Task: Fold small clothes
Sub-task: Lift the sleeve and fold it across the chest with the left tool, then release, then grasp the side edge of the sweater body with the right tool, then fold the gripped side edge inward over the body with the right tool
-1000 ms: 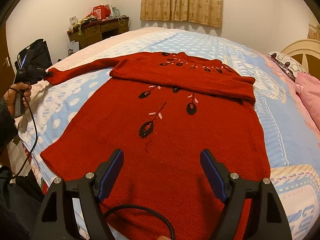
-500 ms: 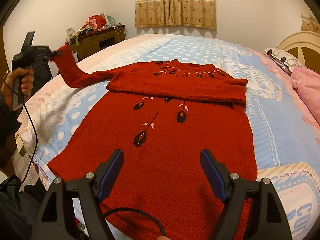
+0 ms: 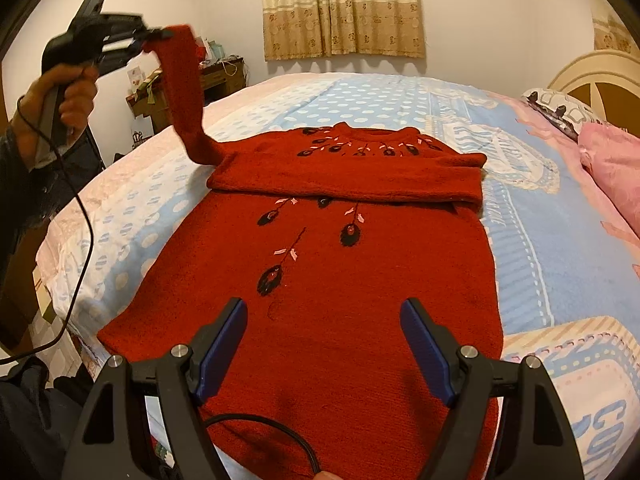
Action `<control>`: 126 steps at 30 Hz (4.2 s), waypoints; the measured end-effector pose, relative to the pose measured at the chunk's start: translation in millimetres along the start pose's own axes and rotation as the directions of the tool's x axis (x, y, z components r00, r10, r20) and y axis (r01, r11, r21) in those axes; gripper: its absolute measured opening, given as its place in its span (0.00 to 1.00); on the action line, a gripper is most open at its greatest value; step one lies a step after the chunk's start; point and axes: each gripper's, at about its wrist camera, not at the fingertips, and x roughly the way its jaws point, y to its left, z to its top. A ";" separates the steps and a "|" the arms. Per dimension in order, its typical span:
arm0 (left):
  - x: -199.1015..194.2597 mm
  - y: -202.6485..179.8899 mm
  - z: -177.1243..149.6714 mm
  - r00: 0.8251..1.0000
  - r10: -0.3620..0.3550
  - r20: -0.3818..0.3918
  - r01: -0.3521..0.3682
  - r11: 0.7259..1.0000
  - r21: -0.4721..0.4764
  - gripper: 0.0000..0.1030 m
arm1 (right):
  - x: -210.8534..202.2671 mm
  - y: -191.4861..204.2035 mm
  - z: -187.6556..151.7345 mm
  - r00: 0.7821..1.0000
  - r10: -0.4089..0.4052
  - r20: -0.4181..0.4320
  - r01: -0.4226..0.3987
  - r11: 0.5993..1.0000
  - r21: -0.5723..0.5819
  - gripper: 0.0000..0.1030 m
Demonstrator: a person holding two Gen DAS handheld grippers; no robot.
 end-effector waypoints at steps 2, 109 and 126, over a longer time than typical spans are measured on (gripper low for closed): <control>6.6 -16.5 3.7 1.000 -0.023 -0.002 0.023 1.000 0.018 0.10 | -0.4 -0.5 -0.5 1.000 0.003 0.001 -0.003 1.000 0.003 0.77; 117.3 75.8 -139.9 0.904 0.376 -0.204 -0.379 0.925 0.026 1.00 | 111.5 -113.8 117.8 0.985 -0.135 -0.110 0.148 0.981 0.122 0.50; 94.6 26.5 -117.2 0.899 0.435 -0.042 -0.425 0.893 0.150 1.00 | 141.5 -115.4 86.0 0.981 -0.127 -0.148 0.142 0.985 0.097 0.50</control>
